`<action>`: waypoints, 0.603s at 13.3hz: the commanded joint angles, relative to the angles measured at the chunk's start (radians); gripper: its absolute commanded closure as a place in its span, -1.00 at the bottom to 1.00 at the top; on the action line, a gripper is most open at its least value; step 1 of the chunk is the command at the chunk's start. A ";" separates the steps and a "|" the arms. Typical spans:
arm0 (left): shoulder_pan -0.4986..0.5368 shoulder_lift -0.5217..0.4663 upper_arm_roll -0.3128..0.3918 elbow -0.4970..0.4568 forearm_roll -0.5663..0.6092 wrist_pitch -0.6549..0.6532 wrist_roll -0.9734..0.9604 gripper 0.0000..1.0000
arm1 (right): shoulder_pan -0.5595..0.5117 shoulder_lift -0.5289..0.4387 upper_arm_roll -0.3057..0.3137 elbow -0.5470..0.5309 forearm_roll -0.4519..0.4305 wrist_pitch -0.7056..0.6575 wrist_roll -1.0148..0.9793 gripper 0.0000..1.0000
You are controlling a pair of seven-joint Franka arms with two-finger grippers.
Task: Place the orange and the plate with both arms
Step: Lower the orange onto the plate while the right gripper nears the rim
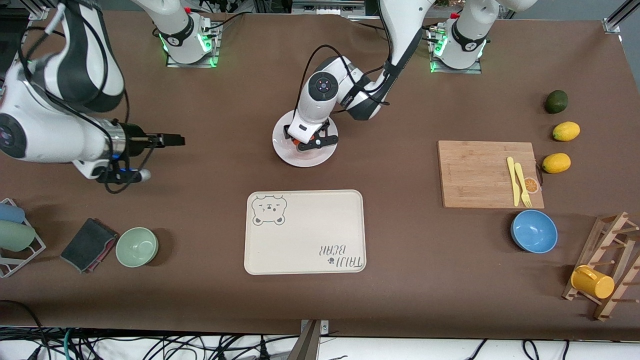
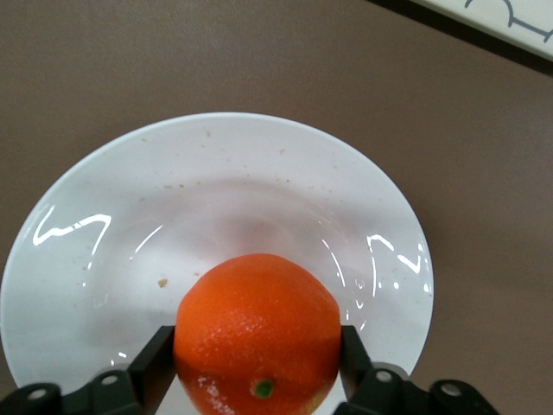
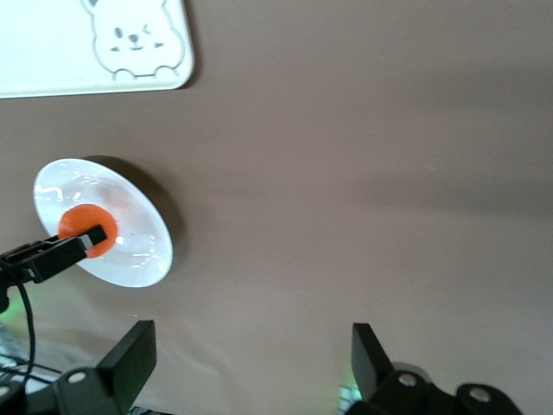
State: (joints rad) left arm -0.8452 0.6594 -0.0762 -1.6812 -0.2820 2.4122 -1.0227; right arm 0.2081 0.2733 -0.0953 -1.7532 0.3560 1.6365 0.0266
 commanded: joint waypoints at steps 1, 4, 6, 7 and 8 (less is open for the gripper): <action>-0.014 0.012 0.019 0.020 0.033 -0.004 -0.030 -0.77 | -0.006 -0.095 0.043 -0.219 0.070 0.130 -0.033 -1.00; -0.011 -0.001 0.021 0.018 0.035 -0.022 -0.034 -0.90 | -0.006 -0.212 0.087 -0.489 0.215 0.337 -0.094 -1.00; 0.018 -0.071 0.039 0.011 0.036 -0.118 -0.030 -0.99 | -0.006 -0.233 0.152 -0.601 0.305 0.477 -0.128 -1.00; 0.059 -0.120 0.039 0.009 0.040 -0.186 -0.025 -1.00 | -0.006 -0.233 0.195 -0.645 0.361 0.547 -0.132 -1.00; 0.104 -0.176 0.038 -0.001 0.053 -0.250 -0.024 -1.00 | -0.006 -0.229 0.248 -0.685 0.435 0.631 -0.155 -1.00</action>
State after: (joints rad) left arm -0.8159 0.6059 -0.0347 -1.6537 -0.2733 2.2850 -1.0334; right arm 0.2095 0.0879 0.0762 -2.3330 0.6928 2.1428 -0.0912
